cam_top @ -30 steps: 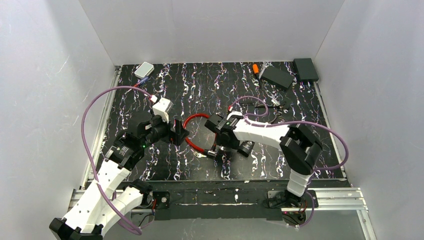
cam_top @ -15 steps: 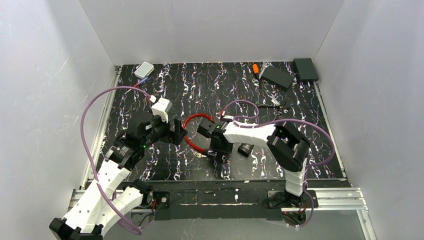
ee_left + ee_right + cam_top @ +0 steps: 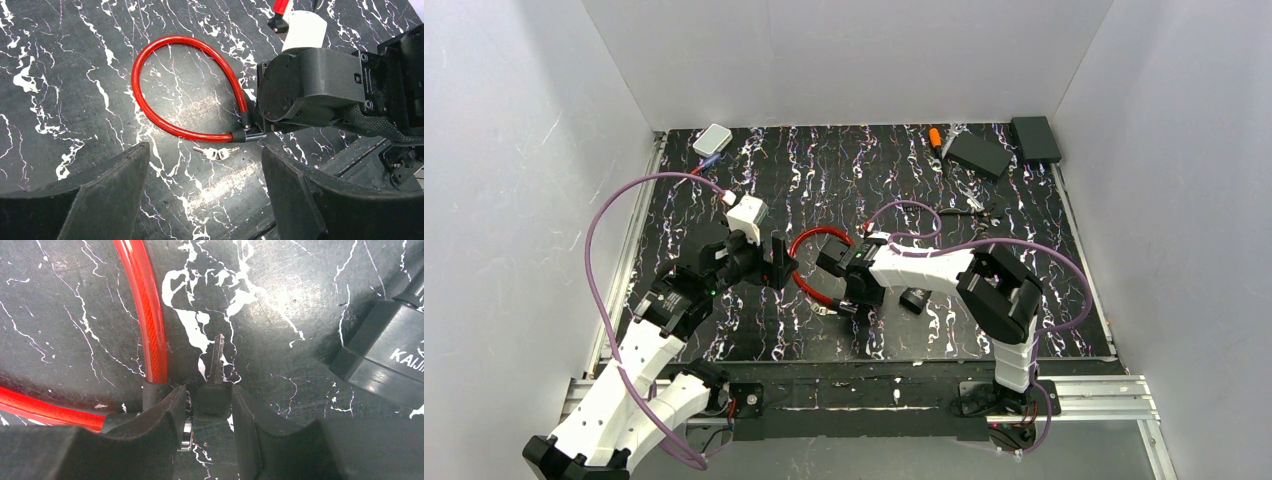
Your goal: Unlock with the key
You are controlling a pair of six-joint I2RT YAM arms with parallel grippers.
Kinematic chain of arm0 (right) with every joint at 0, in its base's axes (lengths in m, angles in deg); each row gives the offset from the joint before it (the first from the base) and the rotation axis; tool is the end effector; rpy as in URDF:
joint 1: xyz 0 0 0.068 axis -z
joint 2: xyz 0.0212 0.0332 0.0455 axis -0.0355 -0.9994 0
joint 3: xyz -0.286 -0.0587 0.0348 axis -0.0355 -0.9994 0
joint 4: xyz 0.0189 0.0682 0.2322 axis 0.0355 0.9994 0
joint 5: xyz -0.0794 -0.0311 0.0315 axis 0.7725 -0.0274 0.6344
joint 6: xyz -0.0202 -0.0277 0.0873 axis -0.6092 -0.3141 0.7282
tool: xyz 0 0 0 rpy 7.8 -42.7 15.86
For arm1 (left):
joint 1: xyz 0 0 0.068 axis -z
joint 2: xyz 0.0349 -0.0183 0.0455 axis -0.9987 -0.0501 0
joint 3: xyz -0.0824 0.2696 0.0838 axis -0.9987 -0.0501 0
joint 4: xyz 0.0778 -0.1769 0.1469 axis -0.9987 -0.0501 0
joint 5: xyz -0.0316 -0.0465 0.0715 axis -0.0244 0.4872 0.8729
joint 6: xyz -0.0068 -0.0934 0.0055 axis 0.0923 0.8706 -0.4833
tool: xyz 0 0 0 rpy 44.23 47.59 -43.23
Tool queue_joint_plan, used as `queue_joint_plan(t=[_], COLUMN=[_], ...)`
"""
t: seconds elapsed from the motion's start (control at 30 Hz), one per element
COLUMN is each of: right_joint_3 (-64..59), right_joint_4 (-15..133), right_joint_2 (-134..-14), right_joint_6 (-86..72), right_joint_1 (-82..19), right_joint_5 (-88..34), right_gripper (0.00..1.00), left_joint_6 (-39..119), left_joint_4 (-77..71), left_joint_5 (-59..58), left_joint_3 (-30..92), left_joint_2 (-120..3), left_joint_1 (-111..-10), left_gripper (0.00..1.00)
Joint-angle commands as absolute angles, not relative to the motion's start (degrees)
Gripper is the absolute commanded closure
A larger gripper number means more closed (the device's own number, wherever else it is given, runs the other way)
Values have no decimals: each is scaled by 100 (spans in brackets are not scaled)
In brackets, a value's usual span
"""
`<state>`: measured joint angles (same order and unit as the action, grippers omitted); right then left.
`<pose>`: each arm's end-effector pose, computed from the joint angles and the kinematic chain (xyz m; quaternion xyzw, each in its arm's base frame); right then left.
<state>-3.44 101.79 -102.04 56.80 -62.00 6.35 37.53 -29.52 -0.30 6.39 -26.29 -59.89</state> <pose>0.2142 0.2966 0.1592 0.1140 0.9626 0.0001 0.2459 0.1545 -0.0928 0.3318 0.1670 0.8020 -0.2342 0.5235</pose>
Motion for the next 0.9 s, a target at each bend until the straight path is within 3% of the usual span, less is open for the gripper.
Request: queue_joint_plan(t=[0.0,0.23,0.4,0.73,0.87], right_joint_3=[-360,-515,-591,-606,-679], right_joint_4=[10539,10497,10429,10400,10377], right_joint_2=[-10163,-10146,-10163,-10088,-9848], right_joint_6=[5739,5749,5727,5716,5794], right_joint_1=[-6215,-6224,-6217,-6216,-6215], right_joint_5=[934,878,920,993,1095], right_gripper=[55,56,63,92,99], left_joint_6=[3687,3695,3695,3679,3679], left_joint_4=[-3050,-3058,-3058,-3058,-3058], left_joint_5=[42,68,76,68,42], left_joint_3=[742,751,747,746,731], left_joint_2=[-2629,-2671,-2691,-2717,-2701], left_joint_1=[-5961,-5962,-5962,-5962,-5962], left_gripper=[20,20,20,20,20])
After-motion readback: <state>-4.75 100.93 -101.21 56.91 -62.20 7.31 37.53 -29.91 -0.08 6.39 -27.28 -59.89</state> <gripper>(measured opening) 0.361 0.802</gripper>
